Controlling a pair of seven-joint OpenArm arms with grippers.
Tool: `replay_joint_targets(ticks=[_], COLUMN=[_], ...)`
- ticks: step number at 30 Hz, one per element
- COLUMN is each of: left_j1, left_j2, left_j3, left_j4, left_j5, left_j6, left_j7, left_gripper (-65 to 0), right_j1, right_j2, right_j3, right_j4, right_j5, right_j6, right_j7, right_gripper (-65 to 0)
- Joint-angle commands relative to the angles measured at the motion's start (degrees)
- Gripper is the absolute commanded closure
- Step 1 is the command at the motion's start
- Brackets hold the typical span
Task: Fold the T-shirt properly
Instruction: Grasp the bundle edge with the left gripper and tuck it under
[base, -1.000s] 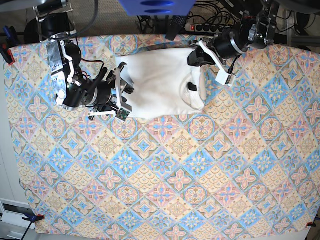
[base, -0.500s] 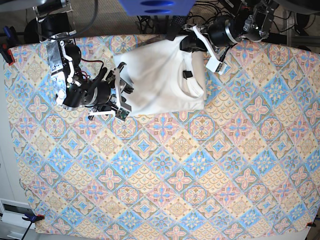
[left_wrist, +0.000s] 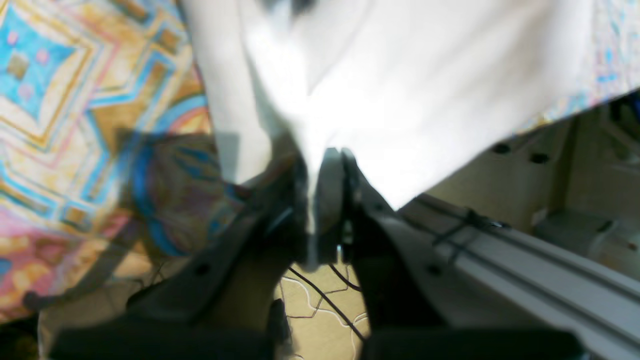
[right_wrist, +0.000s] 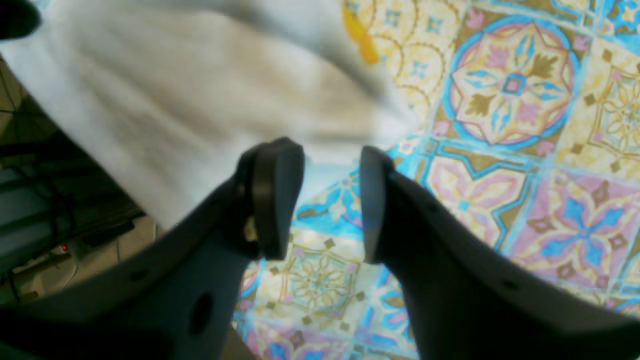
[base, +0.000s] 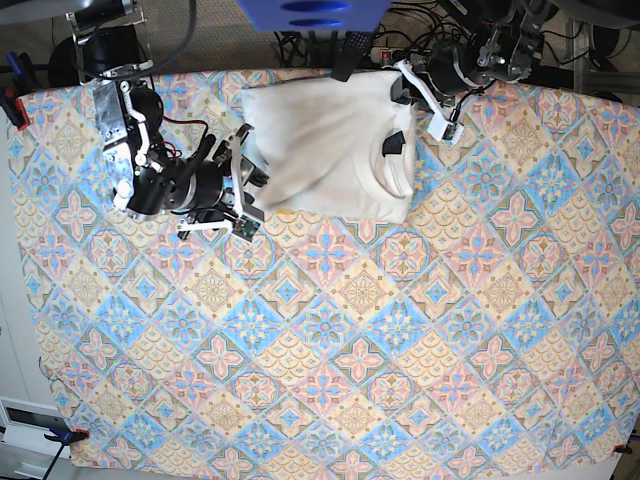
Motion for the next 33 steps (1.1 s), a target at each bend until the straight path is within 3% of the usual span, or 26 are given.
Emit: replay_joint_targets(ticks=[1,6,9,12,18,24,29,33], left_j1=[-0.1,-1.3,-0.6,0.8,2.3,5.9,11.8,14.8], left_j2=[-0.4,-0.8,-0.5,0.2,0.8,2.8,3.5,3.2], left_j3=[-0.4,-0.9,-5.7,-11.1,-19.4,-26.6,-23.7,-18.5], left_j4=[0.1,-2.0,-1.2,-0.6,-0.4,7.5,14.2,15.3], left_j5=[-0.4,-0.4,-0.4,-0.6,-0.8,-0.8,-0.8,-0.7], left_j6=[-0.2,0.0,0.0,0.0,0.0,-0.2,-0.6,-0.6], left_j7=[-1.6,-3.1,-2.9,-3.1,-3.1,-2.6,-2.5,-2.5], left_gripper=[-3.6,-16.6,-25.9,-31.0,-31.3,-31.3,-31.3,-27.3], right_j1=[0.8,0.7,0.7,0.7,0.7,0.8,1.1,2.9], right_j2=[0.3,0.3,0.3,0.3,0.3,0.0,-2.4,-3.1], right_j3=[0.2,0.1,0.0,0.0,0.0,0.0,-1.1,-4.7], right_j4=[0.9,1.2,1.3,1.3,1.3,1.3,0.7,-2.4], right_j5=[0.8,0.8,0.8,0.8,0.8,0.8,0.9,0.5], right_j6=[0.1,0.1,0.1,0.1,0.1,0.1,0.1,0.1], right_j7=[0.9,0.9,0.9,0.9,0.9,0.9,2.4,3.6], right_gripper=[-21.7,-21.7,-21.7,-21.7,-21.7,-21.7,-21.4,-13.6])
